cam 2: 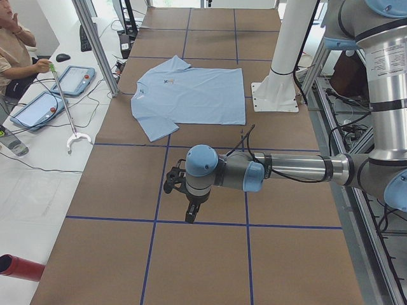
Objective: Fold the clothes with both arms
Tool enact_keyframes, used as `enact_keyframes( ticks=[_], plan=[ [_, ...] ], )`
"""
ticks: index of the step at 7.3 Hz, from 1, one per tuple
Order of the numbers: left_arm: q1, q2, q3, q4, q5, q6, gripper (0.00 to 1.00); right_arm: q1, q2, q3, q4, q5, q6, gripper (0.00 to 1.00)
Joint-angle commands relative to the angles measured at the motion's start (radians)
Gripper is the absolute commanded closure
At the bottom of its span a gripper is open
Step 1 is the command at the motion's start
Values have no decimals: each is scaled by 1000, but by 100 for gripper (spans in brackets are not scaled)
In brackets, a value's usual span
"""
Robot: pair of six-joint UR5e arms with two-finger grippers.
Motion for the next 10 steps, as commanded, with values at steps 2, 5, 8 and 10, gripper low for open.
enact_keyframes(
  ticks=[2,5,8,10],
  plan=[
    [-3,2,-21,-1,-2,5,0,-1,0,10,0,5,0,0],
    [0,-10,-87,-23,4,9,0,-7,64,48,9,15,2,0],
    [0,-46,-89,-330,4,-3,0,-9,146,19,207,-2,20,0],
    [0,-63,-33,-528,6,-5,0,-9,172,-40,247,4,77,0]
  ],
)
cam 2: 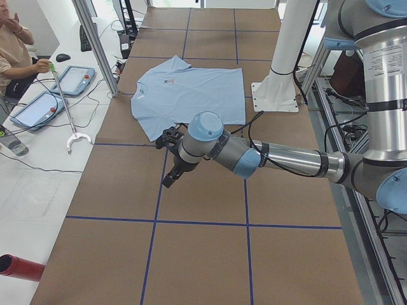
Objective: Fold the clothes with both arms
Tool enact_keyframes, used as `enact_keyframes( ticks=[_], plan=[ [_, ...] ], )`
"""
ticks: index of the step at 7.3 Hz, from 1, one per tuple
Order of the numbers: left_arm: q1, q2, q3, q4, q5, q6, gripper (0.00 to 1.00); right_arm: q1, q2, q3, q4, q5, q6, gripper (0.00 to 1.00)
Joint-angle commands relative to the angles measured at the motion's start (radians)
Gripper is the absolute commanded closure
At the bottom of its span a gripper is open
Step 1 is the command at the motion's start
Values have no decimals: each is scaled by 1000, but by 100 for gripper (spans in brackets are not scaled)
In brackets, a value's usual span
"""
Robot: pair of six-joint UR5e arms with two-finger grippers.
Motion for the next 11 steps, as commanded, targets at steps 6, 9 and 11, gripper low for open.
enact_keyframes(
  ticks=[6,9,11],
  plan=[
    [0,-14,37,-147,-5,-26,0,-239,330,-380,419,-8,605,0],
    [0,-14,39,-155,-5,-26,0,-501,370,-479,658,-347,909,19],
    [0,-14,39,-155,-5,-26,0,-545,368,-517,663,-394,912,24]
  ],
)
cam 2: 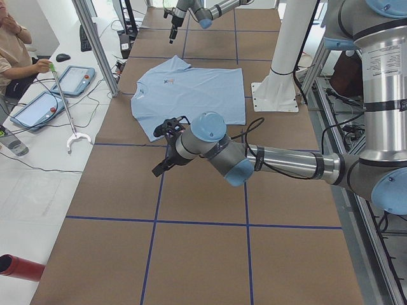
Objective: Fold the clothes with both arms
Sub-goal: 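Move the right gripper over the shirt's shoulder nearest it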
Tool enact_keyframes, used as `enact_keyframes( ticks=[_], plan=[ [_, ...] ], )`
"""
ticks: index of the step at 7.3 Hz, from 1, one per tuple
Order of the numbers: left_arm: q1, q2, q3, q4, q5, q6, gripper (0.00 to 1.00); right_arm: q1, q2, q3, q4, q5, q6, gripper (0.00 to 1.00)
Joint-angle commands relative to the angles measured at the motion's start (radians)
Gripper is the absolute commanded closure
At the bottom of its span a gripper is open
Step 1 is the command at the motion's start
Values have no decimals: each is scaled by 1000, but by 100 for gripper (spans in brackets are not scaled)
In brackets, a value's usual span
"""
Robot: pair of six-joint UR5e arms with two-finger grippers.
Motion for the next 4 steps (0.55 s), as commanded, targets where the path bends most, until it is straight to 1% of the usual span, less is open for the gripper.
enact_keyframes(
  ticks=[1,2,3,4],
  plan=[
    [0,0,0,0,0,0,0,-36,2,-53,12,-35,11,29],
    [0,0,0,0,0,0,0,-41,0,-64,12,-36,11,30],
    [0,2,0,0,0,0,0,-47,2,-79,12,-39,11,34],
    [0,2,0,0,0,0,0,-55,2,-80,12,-39,11,34]
  ],
)
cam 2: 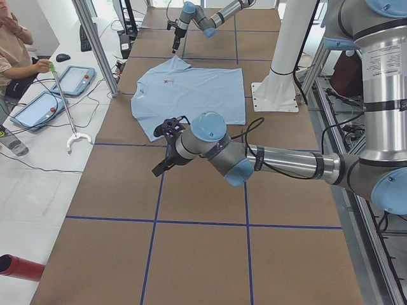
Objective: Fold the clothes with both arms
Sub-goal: 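Move the right gripper over the shirt's shoulder nearest it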
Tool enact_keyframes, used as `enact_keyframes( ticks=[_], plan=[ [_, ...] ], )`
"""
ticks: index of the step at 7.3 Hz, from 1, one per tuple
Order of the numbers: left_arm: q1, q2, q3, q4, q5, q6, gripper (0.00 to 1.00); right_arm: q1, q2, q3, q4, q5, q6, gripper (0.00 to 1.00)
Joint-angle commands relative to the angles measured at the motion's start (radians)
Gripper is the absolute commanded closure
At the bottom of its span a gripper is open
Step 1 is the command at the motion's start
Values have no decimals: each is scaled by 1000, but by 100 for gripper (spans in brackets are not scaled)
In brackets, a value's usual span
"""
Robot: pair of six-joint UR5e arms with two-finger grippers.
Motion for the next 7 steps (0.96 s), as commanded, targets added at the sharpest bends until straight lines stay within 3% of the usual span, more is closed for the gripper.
enact_keyframes(
  ticks=[1,5,6,7],
  plan=[
    [0,1,0,0,0,0,0,-20,-1,-9,0,-3,0,38],
    [0,1,0,0,0,2,0,-32,0,-29,0,-3,-1,50],
    [0,1,0,0,0,2,0,-35,2,-32,0,-5,-1,57],
    [0,1,0,0,0,2,0,-35,4,-35,0,-3,-1,70]
  ],
)
